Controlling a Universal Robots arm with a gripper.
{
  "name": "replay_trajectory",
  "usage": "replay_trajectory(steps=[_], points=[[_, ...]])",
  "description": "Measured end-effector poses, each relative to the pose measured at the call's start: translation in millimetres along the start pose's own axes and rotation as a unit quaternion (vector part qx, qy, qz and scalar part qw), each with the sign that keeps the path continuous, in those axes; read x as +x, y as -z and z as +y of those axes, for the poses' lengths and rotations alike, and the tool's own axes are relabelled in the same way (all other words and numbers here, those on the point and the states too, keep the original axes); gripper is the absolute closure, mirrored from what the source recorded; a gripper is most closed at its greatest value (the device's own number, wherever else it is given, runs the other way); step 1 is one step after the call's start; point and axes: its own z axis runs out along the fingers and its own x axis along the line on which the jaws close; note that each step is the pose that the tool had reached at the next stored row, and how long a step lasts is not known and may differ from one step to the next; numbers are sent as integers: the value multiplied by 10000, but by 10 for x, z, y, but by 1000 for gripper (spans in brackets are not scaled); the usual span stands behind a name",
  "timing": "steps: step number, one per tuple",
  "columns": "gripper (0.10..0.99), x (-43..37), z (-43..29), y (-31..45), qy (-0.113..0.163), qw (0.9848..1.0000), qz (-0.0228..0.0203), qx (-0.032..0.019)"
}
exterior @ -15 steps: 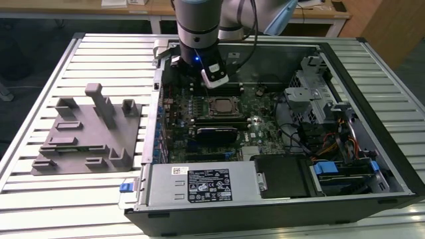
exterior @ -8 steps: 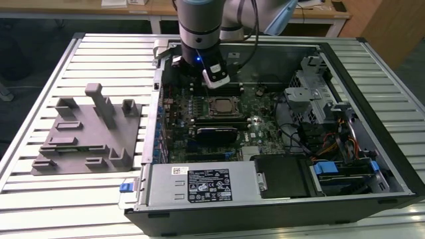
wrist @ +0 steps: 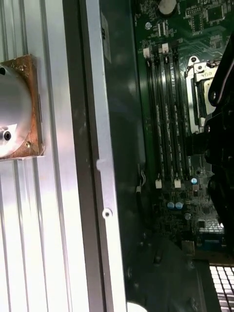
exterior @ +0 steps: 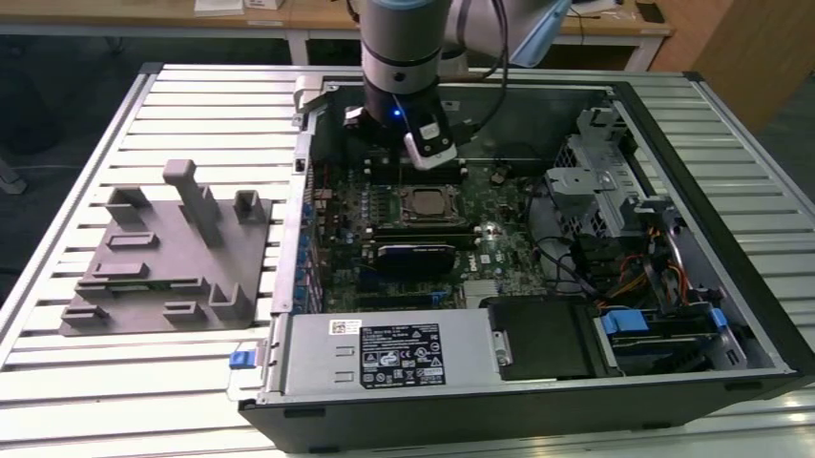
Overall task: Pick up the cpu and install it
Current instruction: 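Install the first cpu locking lever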
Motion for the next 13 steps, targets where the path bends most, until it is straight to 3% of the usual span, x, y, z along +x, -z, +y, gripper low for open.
replay_trajectory(steps=[13], points=[[980, -310, 52, -9, -41, 10000, -23, 80]])
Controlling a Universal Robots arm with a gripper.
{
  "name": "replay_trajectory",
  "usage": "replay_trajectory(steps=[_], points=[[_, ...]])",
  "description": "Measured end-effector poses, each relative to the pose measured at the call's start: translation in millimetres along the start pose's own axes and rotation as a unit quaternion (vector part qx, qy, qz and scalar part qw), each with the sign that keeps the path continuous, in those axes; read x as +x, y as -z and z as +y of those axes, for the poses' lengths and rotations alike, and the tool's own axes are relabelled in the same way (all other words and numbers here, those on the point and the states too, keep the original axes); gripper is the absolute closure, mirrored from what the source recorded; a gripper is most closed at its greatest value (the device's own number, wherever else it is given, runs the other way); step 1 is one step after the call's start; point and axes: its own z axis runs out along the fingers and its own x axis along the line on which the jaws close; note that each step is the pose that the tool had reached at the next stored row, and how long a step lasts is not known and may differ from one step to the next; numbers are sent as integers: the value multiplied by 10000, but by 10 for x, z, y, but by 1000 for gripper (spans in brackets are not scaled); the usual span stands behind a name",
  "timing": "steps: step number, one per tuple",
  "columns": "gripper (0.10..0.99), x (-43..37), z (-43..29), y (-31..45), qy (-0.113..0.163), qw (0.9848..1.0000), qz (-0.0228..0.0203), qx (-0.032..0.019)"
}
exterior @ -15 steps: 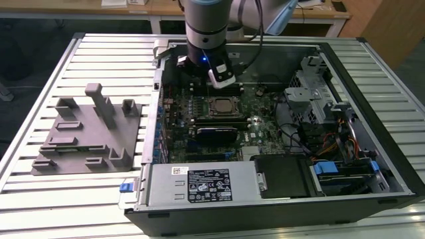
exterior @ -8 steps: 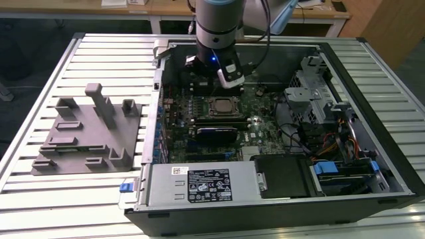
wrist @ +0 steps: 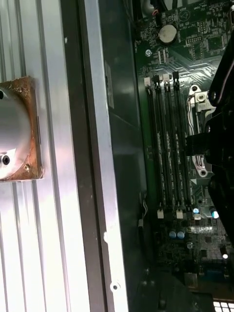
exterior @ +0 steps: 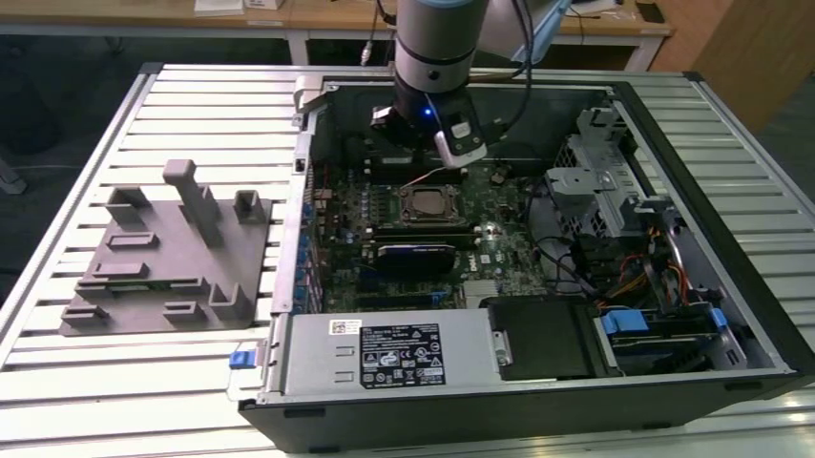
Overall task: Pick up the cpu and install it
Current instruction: 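Install the first cpu locking lever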
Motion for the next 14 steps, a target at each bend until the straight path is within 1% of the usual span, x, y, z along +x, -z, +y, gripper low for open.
replay_trajectory(steps=[3, 12, 14], points=[[980, -22, 5, -1, -2, 10000, -2, 17], [980, -23, 2, -8, -1, 10000, -4, 18], [980, -24, -3, -13, 7, 10000, -30, 15]])
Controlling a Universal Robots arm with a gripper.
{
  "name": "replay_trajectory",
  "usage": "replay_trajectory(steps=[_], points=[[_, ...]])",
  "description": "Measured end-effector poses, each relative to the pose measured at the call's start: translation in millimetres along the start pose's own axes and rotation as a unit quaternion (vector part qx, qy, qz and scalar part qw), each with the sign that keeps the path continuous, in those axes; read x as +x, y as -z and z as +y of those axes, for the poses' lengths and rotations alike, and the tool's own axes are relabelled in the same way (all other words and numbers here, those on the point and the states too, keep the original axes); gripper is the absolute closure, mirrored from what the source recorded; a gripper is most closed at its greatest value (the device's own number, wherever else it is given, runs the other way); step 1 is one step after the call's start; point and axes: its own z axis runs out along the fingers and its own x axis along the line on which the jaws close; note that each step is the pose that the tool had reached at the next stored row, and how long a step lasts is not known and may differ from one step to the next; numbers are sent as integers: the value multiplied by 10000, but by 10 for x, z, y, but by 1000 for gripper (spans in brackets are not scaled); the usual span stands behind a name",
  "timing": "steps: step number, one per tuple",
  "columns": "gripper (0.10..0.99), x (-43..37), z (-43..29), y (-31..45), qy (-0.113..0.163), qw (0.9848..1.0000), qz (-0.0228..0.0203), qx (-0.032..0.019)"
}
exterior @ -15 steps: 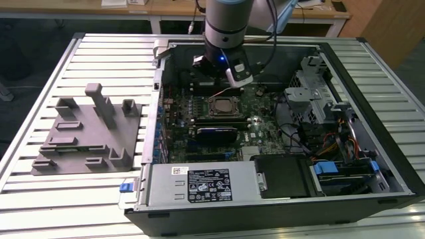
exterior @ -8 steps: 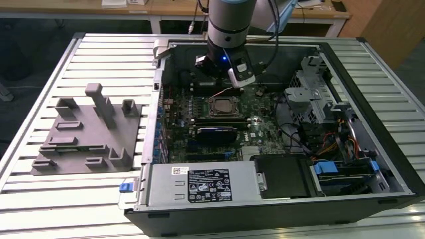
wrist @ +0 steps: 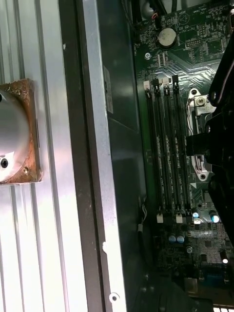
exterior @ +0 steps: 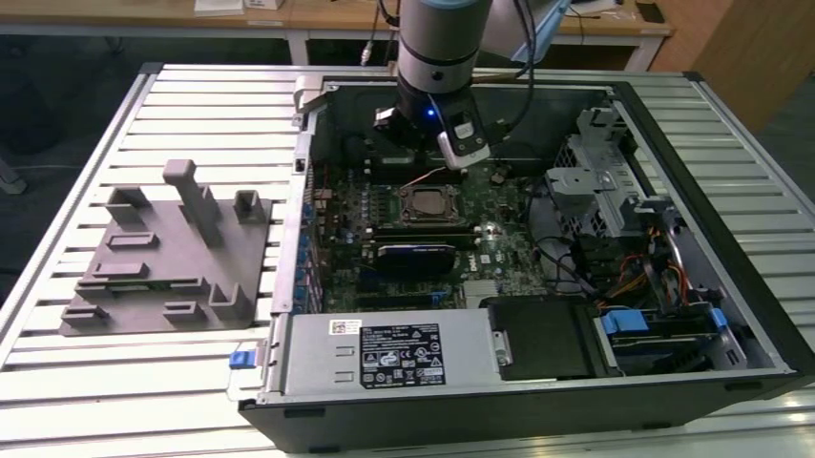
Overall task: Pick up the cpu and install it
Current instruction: 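Install the first cpu locking lever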
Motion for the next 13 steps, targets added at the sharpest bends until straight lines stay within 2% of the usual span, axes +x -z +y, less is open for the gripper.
replay_trajectory(steps=[2, 8, 11, 13], points=[[980, -1, -7, -9, 17, 10000, -55, -7], [980, -1, -20, -38, 80, 9996, -282, -33], [980, 0, -24, -55, 106, 9992, -384, -12], [980, 0, -24, -68, 118, 9990, -425, 21]])
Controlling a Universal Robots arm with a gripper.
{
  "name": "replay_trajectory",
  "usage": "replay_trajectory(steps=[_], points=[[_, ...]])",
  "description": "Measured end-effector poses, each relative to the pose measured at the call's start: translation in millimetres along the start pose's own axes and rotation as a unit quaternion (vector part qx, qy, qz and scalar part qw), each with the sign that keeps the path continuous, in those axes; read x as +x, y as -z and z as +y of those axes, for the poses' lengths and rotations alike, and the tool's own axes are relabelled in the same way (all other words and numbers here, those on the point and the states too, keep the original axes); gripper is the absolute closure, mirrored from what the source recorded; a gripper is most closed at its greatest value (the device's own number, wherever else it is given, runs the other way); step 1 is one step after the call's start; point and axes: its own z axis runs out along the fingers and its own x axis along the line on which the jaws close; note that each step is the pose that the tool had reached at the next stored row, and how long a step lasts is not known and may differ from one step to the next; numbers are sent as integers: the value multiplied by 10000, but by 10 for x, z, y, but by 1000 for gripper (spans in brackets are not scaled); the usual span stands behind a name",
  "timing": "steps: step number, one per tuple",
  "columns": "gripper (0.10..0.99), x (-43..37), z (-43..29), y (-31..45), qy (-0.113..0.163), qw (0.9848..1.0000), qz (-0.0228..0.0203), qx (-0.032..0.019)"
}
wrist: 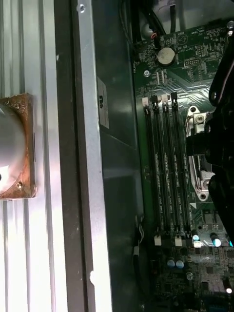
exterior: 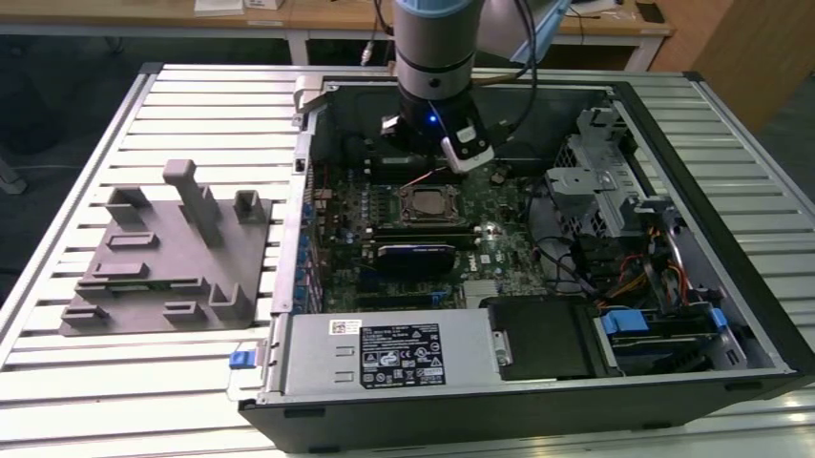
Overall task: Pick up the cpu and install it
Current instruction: 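Install the first cpu locking lever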
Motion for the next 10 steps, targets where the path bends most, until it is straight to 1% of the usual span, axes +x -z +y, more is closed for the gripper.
replay_trajectory(steps=[3, 4, 7, 8, 10], points=[[980, 4, 10, -28, 9, 10000, -13, 67], [980, 5, 14, -38, 12, 9999, -16, 102], [980, 8, 20, -63, 25, 9997, -29, 229], [980, 8, 19, -66, 29, 9997, -31, 254], [980, 8, 19, -66, 29, 9997, -32, 260]])
